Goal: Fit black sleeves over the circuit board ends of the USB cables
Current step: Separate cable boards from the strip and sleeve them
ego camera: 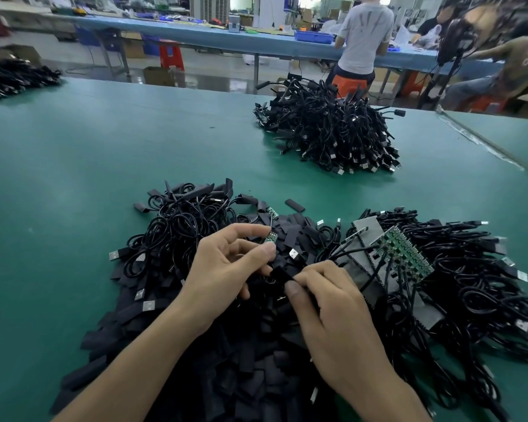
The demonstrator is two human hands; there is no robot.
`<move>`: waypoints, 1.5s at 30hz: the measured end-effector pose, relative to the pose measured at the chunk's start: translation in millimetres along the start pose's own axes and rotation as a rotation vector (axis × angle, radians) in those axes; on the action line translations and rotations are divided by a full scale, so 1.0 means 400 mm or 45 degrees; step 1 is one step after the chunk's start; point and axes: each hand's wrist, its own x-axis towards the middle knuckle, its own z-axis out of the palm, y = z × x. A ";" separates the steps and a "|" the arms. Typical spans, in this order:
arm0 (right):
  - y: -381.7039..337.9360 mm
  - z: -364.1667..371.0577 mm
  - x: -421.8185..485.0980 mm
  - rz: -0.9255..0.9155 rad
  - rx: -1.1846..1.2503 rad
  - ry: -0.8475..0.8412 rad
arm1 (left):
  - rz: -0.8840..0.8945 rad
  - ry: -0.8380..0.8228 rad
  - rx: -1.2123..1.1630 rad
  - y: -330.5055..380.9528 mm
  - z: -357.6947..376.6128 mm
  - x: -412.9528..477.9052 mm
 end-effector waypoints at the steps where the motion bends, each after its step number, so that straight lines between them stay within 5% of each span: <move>1: 0.003 -0.002 0.001 0.025 0.026 -0.017 | 0.007 -0.054 -0.001 0.004 0.000 -0.003; 37: 0.011 -0.012 0.003 -0.017 0.099 0.153 | -0.158 -0.224 0.051 0.006 0.002 -0.006; 45: 0.009 -0.011 -0.004 0.083 -0.202 0.052 | -0.035 0.078 0.024 -0.004 0.000 0.004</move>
